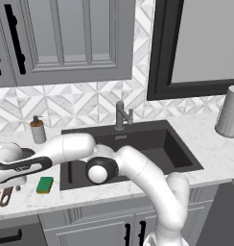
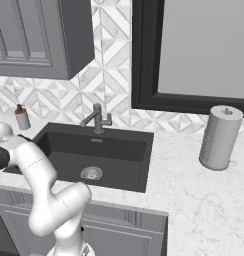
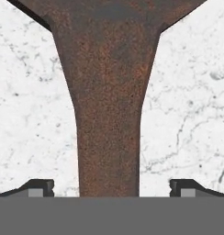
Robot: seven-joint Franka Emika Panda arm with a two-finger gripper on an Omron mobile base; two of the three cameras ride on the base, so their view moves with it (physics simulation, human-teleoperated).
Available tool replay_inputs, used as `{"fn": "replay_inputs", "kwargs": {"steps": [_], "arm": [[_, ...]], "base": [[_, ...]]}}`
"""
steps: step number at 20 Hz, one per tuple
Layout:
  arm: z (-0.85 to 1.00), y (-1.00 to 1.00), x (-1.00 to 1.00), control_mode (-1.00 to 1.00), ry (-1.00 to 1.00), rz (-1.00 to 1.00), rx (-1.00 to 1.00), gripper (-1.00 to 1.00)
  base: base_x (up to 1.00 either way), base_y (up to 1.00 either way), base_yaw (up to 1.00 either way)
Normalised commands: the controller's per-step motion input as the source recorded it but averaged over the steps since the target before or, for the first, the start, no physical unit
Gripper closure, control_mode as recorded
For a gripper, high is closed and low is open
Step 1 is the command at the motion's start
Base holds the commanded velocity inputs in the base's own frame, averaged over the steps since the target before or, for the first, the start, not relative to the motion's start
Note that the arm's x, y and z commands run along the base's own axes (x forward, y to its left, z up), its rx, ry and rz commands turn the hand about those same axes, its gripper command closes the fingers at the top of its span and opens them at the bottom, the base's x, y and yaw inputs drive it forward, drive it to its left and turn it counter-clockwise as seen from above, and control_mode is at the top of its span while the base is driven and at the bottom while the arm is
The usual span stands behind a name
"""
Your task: Pick the pan and sponge and place them into the sink. Then turn on the water.
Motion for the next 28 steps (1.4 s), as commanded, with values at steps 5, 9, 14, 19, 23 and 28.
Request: {"fn": "replay_inputs", "kwargs": {"steps": [5, 9, 14, 19, 23, 28], "arm": [[-0.27, 0.0, 0.0, -1.0, -0.01, 0.0, 0.0, -1.0], [-0.09, 0.0, 0.0, -1.0, 0.0, 0.0, 0.0, 1.0], [0.0, 0.0, 0.0, -1.0, 0.0, 0.0, 0.0, 1.0], [0.03, -0.02, -0.03, -1.0, 0.0, 0.0, 0.0, 1.0], [0.31, -0.41, -0.46, -1.0, -0.07, -0.02, 0.0, 1.0], [0.37, -0.7, -0.39, -1.0, -0.08, -0.1, 0.01, 1.0]], "base": [[0.0, 0.0, 0.0], [0.0, 0.0, 0.0], [0.0, 0.0, 0.0], [0.0, 0.0, 0.0], [0.0, 0.0, 0.0], [0.0, 0.0, 0.0]]}}
